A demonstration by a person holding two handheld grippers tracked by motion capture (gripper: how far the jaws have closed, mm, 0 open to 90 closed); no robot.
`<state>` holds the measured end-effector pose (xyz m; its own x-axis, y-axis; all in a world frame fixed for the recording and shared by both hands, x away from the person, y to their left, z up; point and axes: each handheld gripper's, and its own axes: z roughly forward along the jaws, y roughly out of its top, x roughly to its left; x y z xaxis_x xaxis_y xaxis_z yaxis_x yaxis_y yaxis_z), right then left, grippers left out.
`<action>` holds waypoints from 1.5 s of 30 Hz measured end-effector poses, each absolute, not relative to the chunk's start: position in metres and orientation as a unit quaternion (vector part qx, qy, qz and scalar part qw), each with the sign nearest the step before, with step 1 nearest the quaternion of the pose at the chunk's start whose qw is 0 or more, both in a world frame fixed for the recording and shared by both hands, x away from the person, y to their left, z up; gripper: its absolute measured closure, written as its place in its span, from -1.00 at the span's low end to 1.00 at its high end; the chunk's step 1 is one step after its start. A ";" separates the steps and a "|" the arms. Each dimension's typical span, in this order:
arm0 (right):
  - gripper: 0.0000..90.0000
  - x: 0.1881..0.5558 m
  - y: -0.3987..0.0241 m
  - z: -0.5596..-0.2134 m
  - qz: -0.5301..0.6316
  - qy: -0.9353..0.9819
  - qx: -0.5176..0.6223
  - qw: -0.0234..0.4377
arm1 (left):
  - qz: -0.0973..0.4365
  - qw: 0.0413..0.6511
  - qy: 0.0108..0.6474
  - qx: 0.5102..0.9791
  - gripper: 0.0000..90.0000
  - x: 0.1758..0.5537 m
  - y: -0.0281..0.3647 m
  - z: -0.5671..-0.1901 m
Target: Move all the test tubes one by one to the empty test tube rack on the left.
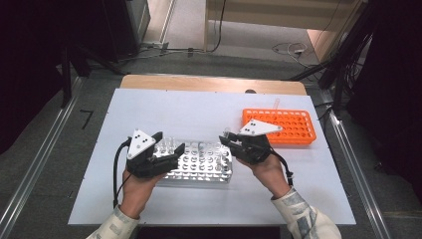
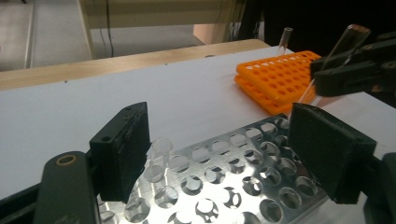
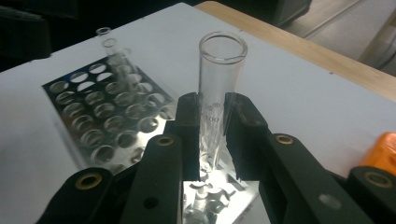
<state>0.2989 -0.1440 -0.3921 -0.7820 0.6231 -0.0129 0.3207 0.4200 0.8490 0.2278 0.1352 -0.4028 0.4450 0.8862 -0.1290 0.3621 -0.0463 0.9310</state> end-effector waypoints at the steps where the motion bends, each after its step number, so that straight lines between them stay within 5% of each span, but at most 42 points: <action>1: 0.62 0.297 -0.139 -0.393 0.457 0.829 0.280 0.162 | 0.254 0.517 0.457 0.678 -0.50 0.227 0.134 -0.402; 28: 0.62 0.274 -0.071 -0.405 0.450 0.861 0.205 0.122 | 0.231 0.531 0.386 0.718 0.49 0.224 0.109 -0.394; 39: 0.62 0.274 -0.072 -0.404 0.450 0.860 0.207 0.119 | 0.240 0.520 0.382 0.725 0.67 0.225 0.107 -0.396; 45: 0.05 0.276 -0.075 -0.401 0.456 0.858 0.206 0.115 | 0.250 0.522 0.389 0.717 0.68 0.228 0.109 -0.391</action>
